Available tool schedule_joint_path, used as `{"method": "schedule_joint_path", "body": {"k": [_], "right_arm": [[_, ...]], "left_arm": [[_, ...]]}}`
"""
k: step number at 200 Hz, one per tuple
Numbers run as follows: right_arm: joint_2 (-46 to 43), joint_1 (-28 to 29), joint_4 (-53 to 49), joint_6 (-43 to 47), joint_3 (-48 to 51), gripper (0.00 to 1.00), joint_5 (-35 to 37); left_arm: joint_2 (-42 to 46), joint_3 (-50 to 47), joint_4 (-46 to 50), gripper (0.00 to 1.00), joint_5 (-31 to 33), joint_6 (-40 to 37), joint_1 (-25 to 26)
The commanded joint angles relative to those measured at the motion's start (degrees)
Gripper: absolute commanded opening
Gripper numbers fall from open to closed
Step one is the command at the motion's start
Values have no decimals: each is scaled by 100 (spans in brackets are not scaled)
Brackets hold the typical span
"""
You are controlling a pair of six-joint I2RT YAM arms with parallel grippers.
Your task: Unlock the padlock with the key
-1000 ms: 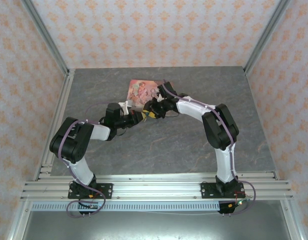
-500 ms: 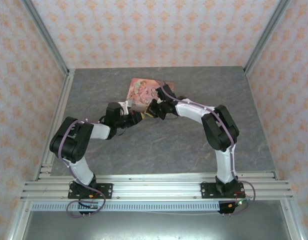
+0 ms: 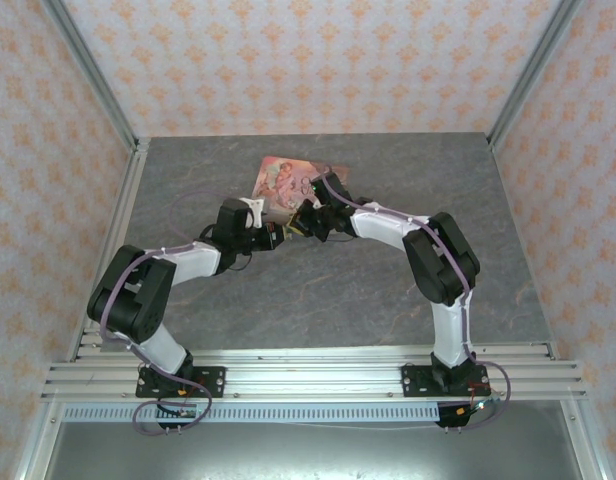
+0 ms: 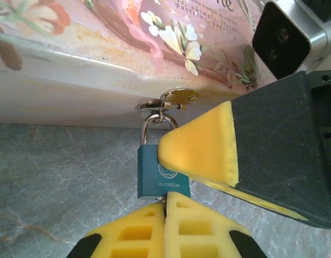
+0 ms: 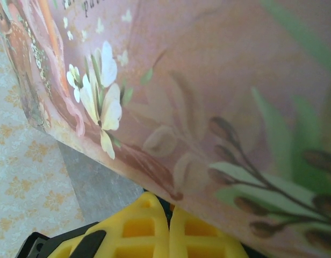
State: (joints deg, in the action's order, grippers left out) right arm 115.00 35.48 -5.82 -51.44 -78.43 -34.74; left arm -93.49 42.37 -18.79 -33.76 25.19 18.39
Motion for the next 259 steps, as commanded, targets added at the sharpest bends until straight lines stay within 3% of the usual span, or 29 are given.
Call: {"method": "schedule_joint_path", "body": {"k": [1, 12, 28, 125, 176, 259], "right_arm": [[114, 46, 125, -772, 214, 0, -420], [119, 46, 117, -753, 239, 0, -387], [102, 46, 120, -761, 274, 0, -346], [66, 47, 42, -666, 355, 0, -244], [58, 47, 35, -647, 381, 0, -252], [81, 46, 236, -824, 390, 0, -288]], "left_arm": [[21, 96, 290, 27, -427, -5, 64], [-21, -50, -36, 36, -510, 384, -54], [18, -263, -400, 40, -568, 934, -224], [-108, -534, -1483, 38, -1228, 2778, -638], [-196, -328, -1441, 30, -1291, 2992, -636], [-437, -261, -1523, 28, -1392, 3093, -636]]}}
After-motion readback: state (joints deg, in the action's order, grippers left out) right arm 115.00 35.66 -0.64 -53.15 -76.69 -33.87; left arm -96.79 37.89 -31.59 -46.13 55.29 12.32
